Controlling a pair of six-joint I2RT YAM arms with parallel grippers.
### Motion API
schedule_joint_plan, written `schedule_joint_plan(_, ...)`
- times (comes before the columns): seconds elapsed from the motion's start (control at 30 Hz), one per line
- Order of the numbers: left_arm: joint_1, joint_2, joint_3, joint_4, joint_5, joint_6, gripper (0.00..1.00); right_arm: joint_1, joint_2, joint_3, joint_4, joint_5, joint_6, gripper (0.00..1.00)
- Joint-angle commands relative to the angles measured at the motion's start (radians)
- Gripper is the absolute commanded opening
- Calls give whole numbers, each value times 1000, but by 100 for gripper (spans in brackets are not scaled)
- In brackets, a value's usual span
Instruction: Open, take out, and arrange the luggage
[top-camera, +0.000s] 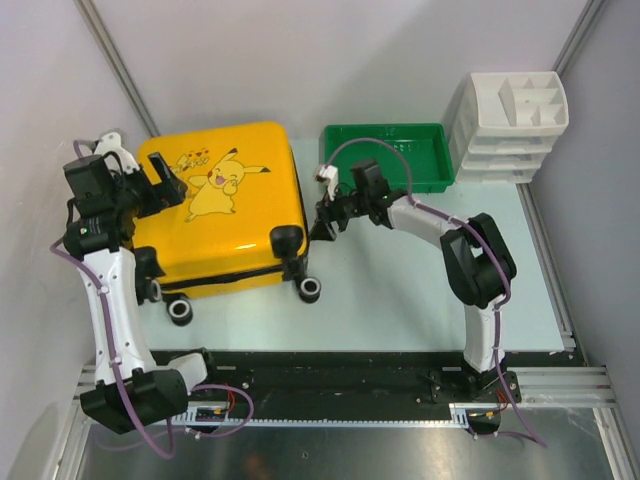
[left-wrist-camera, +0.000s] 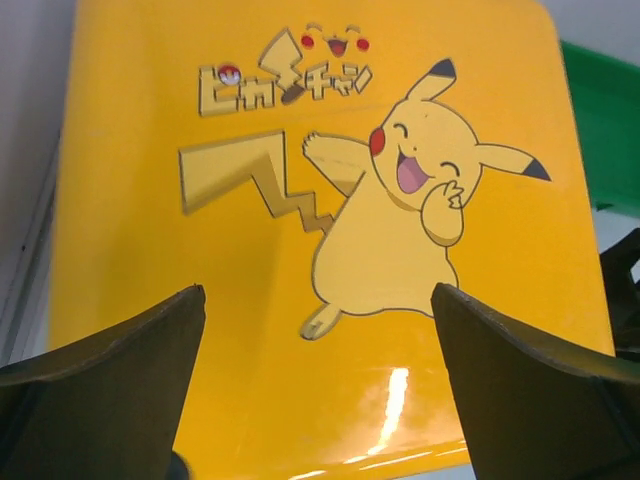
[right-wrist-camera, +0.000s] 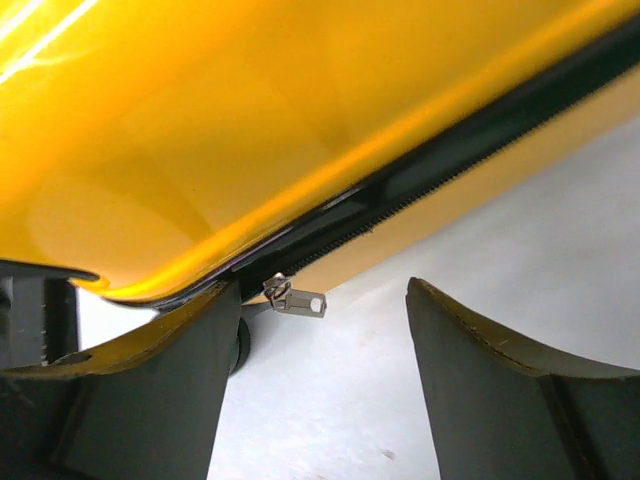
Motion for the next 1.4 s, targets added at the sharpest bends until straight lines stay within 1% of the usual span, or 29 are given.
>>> schedule_joint_plan(0.0,23,27,-31,-94,29,101,100,139,-81,-31,69,-133,35,73)
schedule_joint_plan(0.07,30,56,-43,-98,28,118,100,163,-95,-39,78,-136,51,73)
schedule_joint_plan(0.17,30,113,-39,-103,84,129,100,164,-125,-54,83,-127,67,73)
schedule_joint_plan(0.2,23,161,-36,-103,107,131,100,158,-144,-59,83,-124,68,73)
schedule_joint_plan(0.23,18,183,-25,-103,133,131,100,149,-151,-67,83,-115,68,72)
schedule_joint_plan(0.33,-25,280,5,-103,149,147,98,95,-179,-93,83,-94,66,72)
schedule_joint_plan(0.37,-37,303,13,-103,146,185,97,66,-187,-99,83,-87,63,72)
schedule_joint_plan(0.4,-55,320,21,-103,144,189,96,54,-190,-110,83,-81,55,72)
schedule_joint_plan(0.47,-72,370,61,-101,169,212,93,31,-200,-117,78,-61,3,72)
schedule_joint_plan(0.5,-107,381,79,-103,160,227,91,15,-199,-122,71,-51,-18,71)
schedule_joint_plan(0.57,-166,375,119,-103,103,287,91,5,-191,-125,72,-38,-54,71)
schedule_joint_plan(0.6,-225,369,128,-103,91,305,91,0,-188,-125,74,-37,-61,71)
schedule_joint_plan(0.7,-321,369,130,-103,69,336,91,1,-162,-131,84,-52,-87,71)
schedule_joint_plan(0.73,-322,375,121,-103,65,339,90,11,-155,-133,84,-66,-97,71)
schedule_joint_plan(0.77,-359,389,115,-103,66,344,90,15,-147,-136,122,-72,-116,72)
schedule_joint_plan(0.8,-370,396,112,-105,75,344,89,21,-133,-136,127,-81,-132,72)
schedule_joint_plan(0.87,-367,400,110,-105,85,345,90,41,-125,-142,144,-103,-167,73)
schedule_joint_plan(0.97,-343,360,110,-105,140,338,96,67,-104,-154,196,-124,-187,74)
schedule_joint_plan(1.03,-287,317,105,-106,186,312,97,77,-82,-159,222,-132,-181,75)
schedule_joint_plan(1.17,-133,259,84,-106,267,263,98,112,-56,-171,273,-115,-195,75)
schedule_joint_plan(1.23,-102,225,66,-103,269,258,98,124,-47,-189,307,-92,-195,74)
schedule_joint_plan(1.3,-85,199,47,-105,258,255,98,153,-49,-234,357,-17,-170,72)
schedule_joint_plan(1.33,-79,190,41,-103,256,252,98,161,-50,-254,423,7,-158,71)
schedule_joint_plan(1.37,-77,185,35,-105,253,249,98,179,-50,-271,452,44,-150,70)
